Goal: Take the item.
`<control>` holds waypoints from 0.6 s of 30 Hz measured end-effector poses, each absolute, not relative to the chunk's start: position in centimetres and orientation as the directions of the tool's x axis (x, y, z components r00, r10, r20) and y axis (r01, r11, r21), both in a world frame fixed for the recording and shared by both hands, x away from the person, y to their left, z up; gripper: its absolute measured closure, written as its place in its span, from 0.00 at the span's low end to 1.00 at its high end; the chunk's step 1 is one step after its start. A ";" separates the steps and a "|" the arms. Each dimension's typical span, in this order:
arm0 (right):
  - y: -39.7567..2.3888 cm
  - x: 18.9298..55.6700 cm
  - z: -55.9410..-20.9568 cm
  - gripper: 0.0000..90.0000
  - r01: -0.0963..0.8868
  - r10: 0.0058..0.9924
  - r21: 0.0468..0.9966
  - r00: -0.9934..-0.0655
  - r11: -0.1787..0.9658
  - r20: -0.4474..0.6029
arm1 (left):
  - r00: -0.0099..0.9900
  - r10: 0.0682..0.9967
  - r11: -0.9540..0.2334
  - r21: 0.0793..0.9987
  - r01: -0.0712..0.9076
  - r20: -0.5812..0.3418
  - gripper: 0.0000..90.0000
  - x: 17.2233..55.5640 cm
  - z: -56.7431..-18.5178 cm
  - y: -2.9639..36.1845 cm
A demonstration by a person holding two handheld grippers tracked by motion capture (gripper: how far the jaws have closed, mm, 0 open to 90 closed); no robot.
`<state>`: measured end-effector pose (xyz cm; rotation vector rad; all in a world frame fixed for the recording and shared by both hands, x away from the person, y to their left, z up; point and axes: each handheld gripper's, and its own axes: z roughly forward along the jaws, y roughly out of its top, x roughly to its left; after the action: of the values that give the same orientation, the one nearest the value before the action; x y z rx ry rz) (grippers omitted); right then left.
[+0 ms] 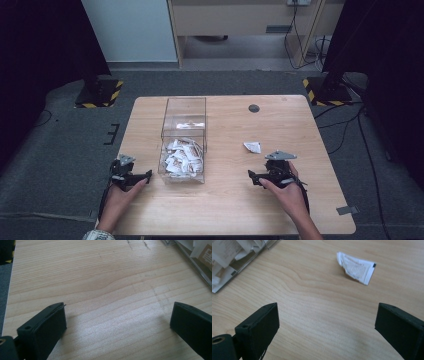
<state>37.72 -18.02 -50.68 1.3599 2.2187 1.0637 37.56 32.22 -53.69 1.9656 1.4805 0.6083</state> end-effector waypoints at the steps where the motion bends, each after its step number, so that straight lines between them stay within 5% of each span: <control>1: -18.1 37.6 -51.0 0.06 0.628 0.866 0.731 -0.490 0.268 0.102 | 0.274 0.962 -0.200 0.697 0.688 0.006 0.00 37.6 -53.7 32.2; 9: -17.3 37.4 -52.8 0.06 0.676 0.847 0.650 -0.523 0.348 0.091 | 0.275 0.962 -0.201 0.697 0.689 0.006 0.00 37.6 -53.7 32.2; 18: -16.5 36.8 -53.9 0.01 0.607 0.846 0.700 -0.533 0.376 0.008 | 0.275 0.961 -0.202 0.696 0.689 0.006 0.00 37.6 -53.7 32.2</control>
<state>36.80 -16.50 -53.86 1.2678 2.2893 0.9404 37.57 32.24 -53.68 1.9677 1.4794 0.6068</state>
